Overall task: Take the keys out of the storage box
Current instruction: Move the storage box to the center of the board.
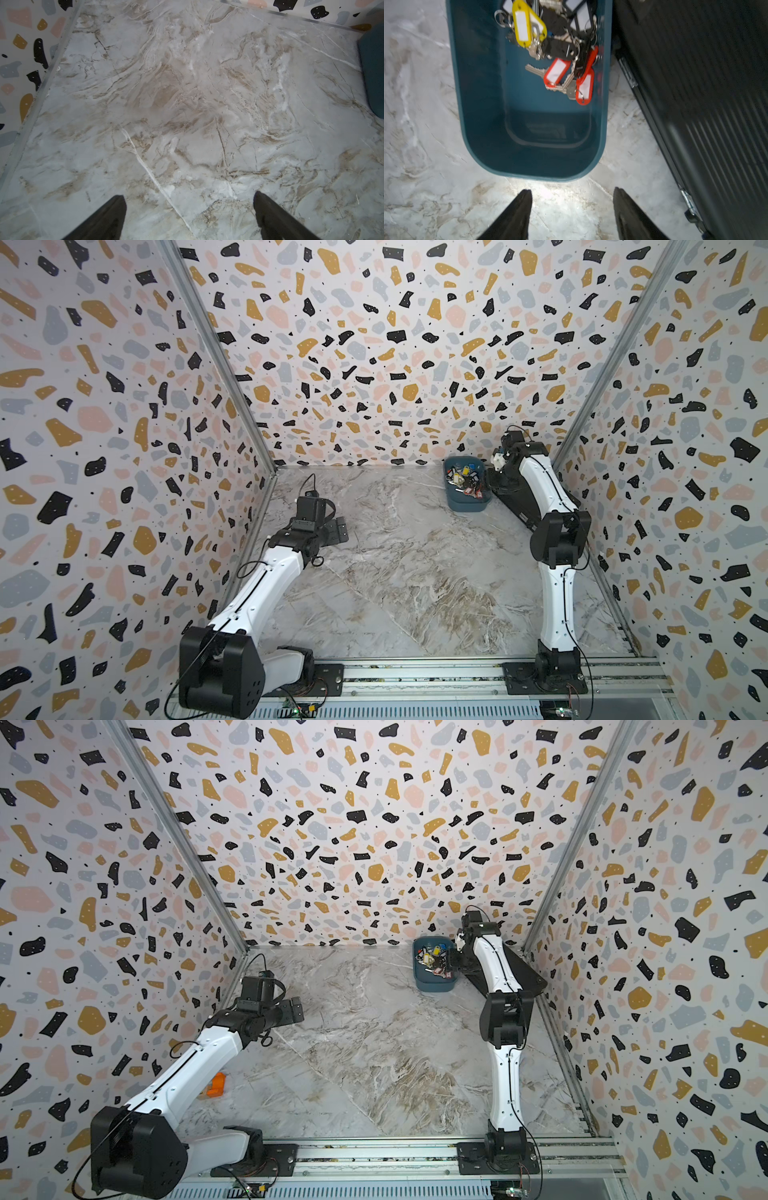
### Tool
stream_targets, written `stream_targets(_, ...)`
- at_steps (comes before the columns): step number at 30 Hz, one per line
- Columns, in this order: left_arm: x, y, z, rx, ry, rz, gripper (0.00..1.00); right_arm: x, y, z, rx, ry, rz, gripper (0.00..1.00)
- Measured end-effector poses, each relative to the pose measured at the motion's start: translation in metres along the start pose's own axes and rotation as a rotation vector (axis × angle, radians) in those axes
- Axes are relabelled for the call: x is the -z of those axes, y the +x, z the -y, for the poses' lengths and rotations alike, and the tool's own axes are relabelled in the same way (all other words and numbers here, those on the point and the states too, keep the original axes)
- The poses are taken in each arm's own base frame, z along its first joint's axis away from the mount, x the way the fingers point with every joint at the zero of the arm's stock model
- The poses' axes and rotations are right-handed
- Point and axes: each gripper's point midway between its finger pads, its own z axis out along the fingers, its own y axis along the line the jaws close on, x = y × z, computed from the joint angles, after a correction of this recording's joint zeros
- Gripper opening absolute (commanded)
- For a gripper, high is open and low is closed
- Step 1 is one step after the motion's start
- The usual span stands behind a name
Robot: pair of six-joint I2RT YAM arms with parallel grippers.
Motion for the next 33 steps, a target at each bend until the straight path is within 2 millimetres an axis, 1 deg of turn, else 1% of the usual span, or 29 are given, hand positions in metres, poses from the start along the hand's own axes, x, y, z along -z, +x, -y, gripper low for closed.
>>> stream_targets(2, 0.0, 0.002, 0.004, -0.007, 0.01, -0.007, 0.99, 0.002, -0.007, 0.0, 0.002, 0.006, 0.021, 0.65)
stream_targets(5, 0.0, 0.005, 0.009, -0.02, 0.019, -0.018, 1.0, -0.004, -0.009, 0.002, 0.003, 0.015, 0.023, 0.65)
stream_targets(13, 0.002, 0.006, 0.02, -0.044, 0.038, -0.027, 0.99, -0.04, 0.002, 0.013, -0.007, 0.043, -0.043, 0.65)
stream_targets(19, 0.002, 0.011, 0.026, -0.062, 0.047, -0.041, 0.99, -0.054, 0.005, 0.018, -0.012, 0.059, -0.06, 0.64)
stream_targets(27, -0.005, 0.017, 0.031, -0.081, 0.048, -0.072, 0.99, -0.065, 0.0, 0.022, -0.03, 0.073, -0.042, 0.49)
stream_targets(32, -0.008, 0.014, 0.033, -0.082, 0.046, -0.079, 1.0, -0.067, -0.004, 0.025, -0.04, 0.088, -0.028, 0.43)
stream_targets(33, -0.008, 0.015, 0.033, -0.083, 0.046, -0.08, 0.99, -0.067, -0.005, 0.025, -0.04, 0.091, -0.023, 0.4)
